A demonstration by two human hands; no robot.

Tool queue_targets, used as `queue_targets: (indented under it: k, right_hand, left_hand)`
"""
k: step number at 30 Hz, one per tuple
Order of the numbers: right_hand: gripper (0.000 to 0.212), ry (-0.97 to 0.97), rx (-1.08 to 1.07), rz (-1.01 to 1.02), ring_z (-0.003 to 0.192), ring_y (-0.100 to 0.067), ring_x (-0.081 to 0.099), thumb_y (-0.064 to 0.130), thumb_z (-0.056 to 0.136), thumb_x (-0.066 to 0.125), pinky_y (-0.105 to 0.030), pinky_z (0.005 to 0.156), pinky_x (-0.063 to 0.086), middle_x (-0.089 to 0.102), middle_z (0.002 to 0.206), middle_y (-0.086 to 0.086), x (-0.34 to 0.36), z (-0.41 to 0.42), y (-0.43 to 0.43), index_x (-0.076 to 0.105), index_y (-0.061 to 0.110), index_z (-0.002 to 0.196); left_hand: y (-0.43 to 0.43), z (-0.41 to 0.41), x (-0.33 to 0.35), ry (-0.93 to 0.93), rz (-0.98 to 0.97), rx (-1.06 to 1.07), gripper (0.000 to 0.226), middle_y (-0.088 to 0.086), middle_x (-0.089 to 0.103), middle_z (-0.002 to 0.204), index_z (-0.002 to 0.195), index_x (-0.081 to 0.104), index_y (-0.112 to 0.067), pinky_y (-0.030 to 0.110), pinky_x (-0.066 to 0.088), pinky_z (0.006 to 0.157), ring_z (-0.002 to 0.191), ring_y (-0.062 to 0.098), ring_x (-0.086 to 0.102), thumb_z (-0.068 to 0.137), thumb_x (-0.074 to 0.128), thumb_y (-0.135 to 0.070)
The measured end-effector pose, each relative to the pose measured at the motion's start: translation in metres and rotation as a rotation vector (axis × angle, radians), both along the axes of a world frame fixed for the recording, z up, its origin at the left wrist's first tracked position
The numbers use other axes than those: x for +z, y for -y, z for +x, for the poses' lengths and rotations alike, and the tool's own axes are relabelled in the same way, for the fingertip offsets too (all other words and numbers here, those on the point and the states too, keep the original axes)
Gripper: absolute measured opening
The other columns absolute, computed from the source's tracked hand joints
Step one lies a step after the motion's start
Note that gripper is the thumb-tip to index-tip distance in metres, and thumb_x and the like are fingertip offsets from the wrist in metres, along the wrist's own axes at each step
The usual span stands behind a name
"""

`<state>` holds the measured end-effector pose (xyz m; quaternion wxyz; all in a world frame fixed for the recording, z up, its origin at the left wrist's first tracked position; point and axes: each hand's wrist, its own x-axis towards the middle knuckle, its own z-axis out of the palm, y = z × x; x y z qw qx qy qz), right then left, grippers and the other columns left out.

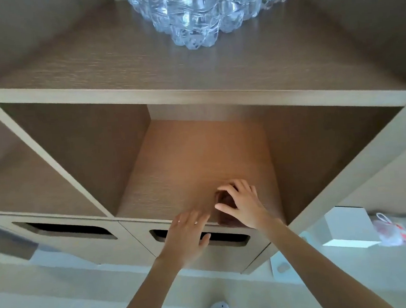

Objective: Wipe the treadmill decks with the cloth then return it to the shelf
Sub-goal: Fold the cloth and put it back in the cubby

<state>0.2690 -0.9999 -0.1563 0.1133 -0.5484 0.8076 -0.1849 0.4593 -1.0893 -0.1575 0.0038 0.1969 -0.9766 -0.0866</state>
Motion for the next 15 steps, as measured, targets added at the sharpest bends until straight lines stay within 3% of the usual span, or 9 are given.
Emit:
queue_targets:
  k: [2, 5, 7, 10, 12, 15]
  right_hand:
    - [0.045, 0.066, -0.069, -0.121, 0.123, -0.019, 0.034, 0.048, 0.088, 0.056, -0.038, 0.101, 0.028, 0.044, 0.131, 0.001, 0.002, 0.001, -0.016, 0.052, 0.025, 0.126]
    - [0.033, 0.11, -0.199, -0.328, 0.113, -0.019, 0.052, 0.02, 0.084, 0.067, -0.035, 0.093, 0.044, 0.055, 0.124, -0.002, -0.001, 0.004, -0.048, 0.062, 0.014, 0.116]
    - [0.031, 0.116, -0.219, -0.326, 0.104, -0.015, 0.06, 0.007, 0.082, 0.069, -0.02, 0.087, 0.048, 0.057, 0.121, 0.002, -0.005, 0.009, -0.064, 0.066, 0.014, 0.112]
    - [0.038, 0.155, -0.236, -0.292, 0.106, -0.012, 0.058, 0.001, 0.079, 0.072, 0.001, 0.086, 0.037, 0.058, 0.12, 0.006, -0.006, 0.018, -0.072, 0.067, 0.015, 0.114]
    - [0.044, 0.21, -0.237, -0.281, 0.113, -0.011, 0.055, 0.003, 0.077, 0.075, 0.0, 0.09, 0.036, 0.058, 0.124, 0.005, -0.004, 0.02, -0.071, 0.066, 0.015, 0.118]
    - [0.051, 0.232, -0.225, -0.241, 0.119, -0.009, 0.052, 0.007, 0.075, 0.077, -0.017, 0.096, 0.045, 0.054, 0.13, 0.007, -0.002, 0.02, -0.069, 0.062, 0.016, 0.123]
  left_hand:
    - [0.01, -0.004, -0.008, -0.002, 0.01, -0.016, 0.055, 0.005, 0.038, 0.145, 0.142, 0.033, -0.019, 0.038, 0.025, 0.111, 0.134, 0.024, 0.034, 0.093, 0.043, -0.042]
    - [0.021, -0.009, -0.012, -0.03, 0.051, -0.035, 0.062, 0.002, 0.027, 0.151, 0.147, 0.02, -0.023, 0.038, 0.022, 0.112, 0.136, 0.022, 0.03, 0.093, 0.042, -0.045]
    - [0.022, -0.01, -0.012, -0.095, 0.081, -0.054, 0.066, 0.0, 0.021, 0.154, 0.148, 0.019, -0.024, 0.038, 0.025, 0.111, 0.135, 0.022, 0.031, 0.092, 0.046, -0.046]
    - [0.017, -0.014, -0.008, -0.227, 0.077, -0.152, 0.067, 0.001, 0.032, 0.15, 0.142, 0.035, -0.019, 0.036, 0.04, 0.1, 0.127, 0.022, 0.044, 0.085, 0.061, -0.042]
    - [0.011, -0.018, -0.006, -0.286, 0.058, -0.231, 0.065, 0.001, 0.041, 0.145, 0.136, 0.045, -0.018, 0.036, 0.043, 0.098, 0.129, 0.02, 0.044, 0.079, 0.068, -0.04]
    - [0.002, -0.026, -0.007, -0.311, 0.001, -0.294, 0.062, -0.001, 0.046, 0.142, 0.129, 0.054, -0.018, 0.037, 0.042, 0.1, 0.129, 0.017, 0.044, 0.074, 0.074, -0.039]
